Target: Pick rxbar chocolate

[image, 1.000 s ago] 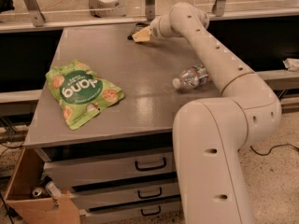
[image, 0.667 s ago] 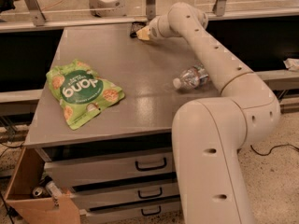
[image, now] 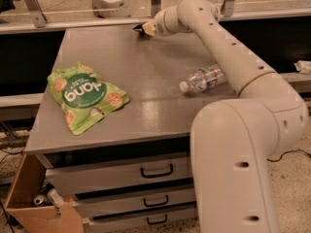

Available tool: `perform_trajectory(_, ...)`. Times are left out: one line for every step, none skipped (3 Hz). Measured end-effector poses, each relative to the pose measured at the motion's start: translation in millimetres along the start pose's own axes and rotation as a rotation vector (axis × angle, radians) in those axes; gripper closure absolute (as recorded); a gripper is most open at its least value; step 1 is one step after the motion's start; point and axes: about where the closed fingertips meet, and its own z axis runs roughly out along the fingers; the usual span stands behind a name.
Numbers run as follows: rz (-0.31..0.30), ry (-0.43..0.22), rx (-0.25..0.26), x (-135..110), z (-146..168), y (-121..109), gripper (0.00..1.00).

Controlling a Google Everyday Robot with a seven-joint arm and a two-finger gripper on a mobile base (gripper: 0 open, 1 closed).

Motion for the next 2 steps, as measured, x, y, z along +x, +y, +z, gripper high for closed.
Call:
perform_trajectory(-0.140, -0.056, -0.044, -44.7, -46.2, 29.8, 1.00)
perform_trajectory(-0.243, -0.095, -0.090, -75.7, -93.7, 59.7, 1.00)
